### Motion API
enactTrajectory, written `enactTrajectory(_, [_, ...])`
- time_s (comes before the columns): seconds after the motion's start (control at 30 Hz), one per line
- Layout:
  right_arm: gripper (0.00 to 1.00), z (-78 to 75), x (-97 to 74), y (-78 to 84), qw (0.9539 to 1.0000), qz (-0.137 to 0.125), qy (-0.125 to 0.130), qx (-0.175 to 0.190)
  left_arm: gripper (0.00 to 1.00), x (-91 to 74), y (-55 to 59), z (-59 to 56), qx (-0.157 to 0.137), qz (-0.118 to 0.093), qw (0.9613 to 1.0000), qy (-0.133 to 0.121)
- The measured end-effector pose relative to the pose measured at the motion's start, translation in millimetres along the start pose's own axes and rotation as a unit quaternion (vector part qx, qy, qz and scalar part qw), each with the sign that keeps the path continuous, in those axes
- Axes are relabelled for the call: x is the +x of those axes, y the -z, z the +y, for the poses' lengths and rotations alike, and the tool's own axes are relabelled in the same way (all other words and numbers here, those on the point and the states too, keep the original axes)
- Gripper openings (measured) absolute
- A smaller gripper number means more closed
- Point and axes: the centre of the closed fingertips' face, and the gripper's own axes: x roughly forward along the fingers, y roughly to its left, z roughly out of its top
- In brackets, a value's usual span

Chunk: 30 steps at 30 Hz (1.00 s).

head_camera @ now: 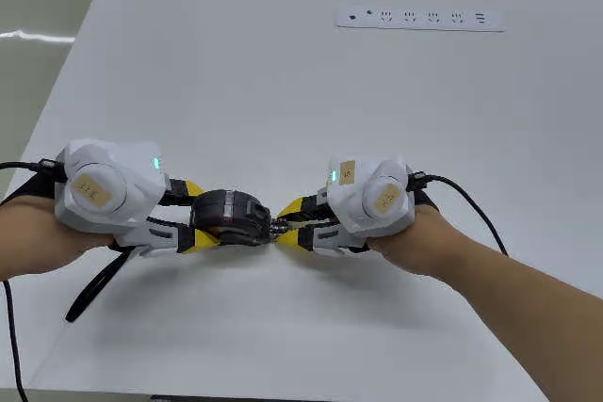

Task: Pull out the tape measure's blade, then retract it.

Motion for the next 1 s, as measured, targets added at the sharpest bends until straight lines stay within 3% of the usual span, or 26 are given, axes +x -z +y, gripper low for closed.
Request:
enactTrajectory(0.33, [0.10,1.3,-2.5,2.2,0.9999,0.004,0.003,-0.012,0.24,0.6,-0.3,0.1,0.003,0.001,1.0000,0.001])
enactTrajectory(1.0, [0.10,-3.8,-31.3,16.8,0.9995,0.017,0.016,-0.020,0.24,0.6,-0.7,0.6,-0.007,-0.001,1.0000,0.002])
